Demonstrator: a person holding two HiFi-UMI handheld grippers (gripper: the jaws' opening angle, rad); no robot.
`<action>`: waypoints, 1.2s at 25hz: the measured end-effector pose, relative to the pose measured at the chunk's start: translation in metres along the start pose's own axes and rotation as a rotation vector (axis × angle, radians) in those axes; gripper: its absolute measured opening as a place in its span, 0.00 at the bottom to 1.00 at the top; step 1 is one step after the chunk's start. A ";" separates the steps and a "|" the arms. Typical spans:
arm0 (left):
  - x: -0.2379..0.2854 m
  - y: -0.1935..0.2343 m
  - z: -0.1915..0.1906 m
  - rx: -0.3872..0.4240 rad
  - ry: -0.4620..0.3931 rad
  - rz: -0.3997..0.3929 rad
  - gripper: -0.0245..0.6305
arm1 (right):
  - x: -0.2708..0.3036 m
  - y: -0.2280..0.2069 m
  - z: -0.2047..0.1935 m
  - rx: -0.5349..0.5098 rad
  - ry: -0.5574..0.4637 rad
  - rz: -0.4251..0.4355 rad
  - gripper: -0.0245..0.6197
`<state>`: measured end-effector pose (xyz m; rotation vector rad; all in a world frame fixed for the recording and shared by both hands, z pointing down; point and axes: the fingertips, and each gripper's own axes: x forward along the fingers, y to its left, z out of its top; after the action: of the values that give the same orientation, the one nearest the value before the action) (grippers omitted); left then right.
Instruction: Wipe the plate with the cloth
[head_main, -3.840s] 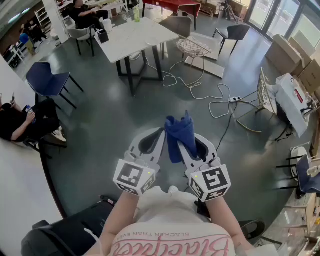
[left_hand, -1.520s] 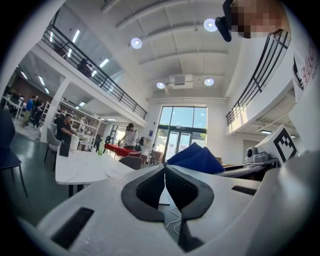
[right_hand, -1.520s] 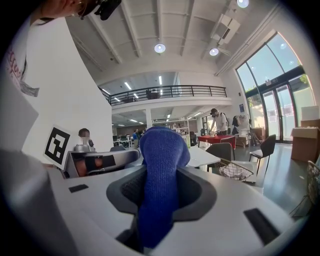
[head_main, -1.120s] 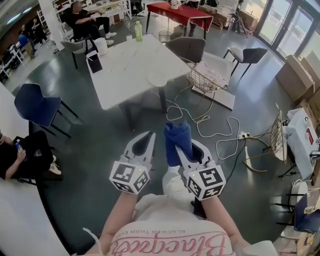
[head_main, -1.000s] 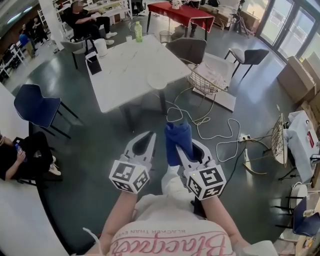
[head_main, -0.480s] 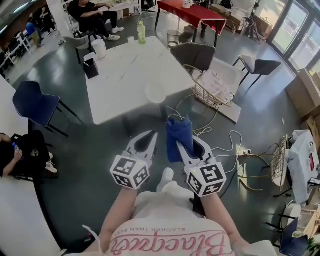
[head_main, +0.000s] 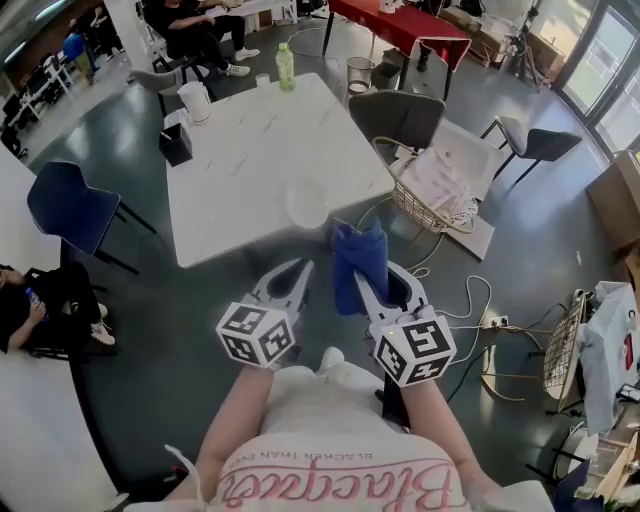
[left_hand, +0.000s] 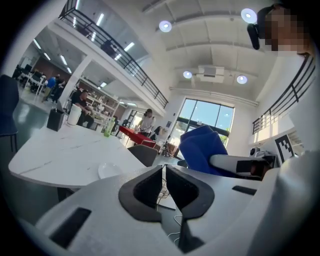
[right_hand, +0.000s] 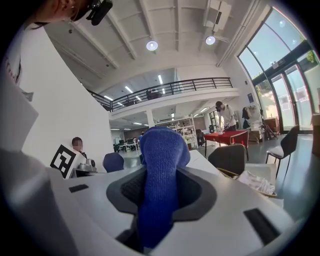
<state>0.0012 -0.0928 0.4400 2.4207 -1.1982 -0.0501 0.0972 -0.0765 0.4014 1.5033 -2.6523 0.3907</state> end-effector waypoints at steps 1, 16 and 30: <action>0.007 0.004 -0.001 -0.022 0.004 0.000 0.04 | 0.005 -0.005 0.001 0.002 0.002 0.003 0.22; 0.077 0.083 -0.035 -0.199 0.098 0.099 0.38 | 0.101 -0.049 -0.002 0.012 0.063 0.035 0.22; 0.118 0.149 -0.042 -0.321 0.200 0.094 0.38 | 0.175 -0.085 -0.007 0.032 0.152 -0.029 0.22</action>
<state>-0.0272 -0.2470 0.5562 2.0379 -1.1169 0.0262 0.0777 -0.2626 0.4555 1.4570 -2.5166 0.5253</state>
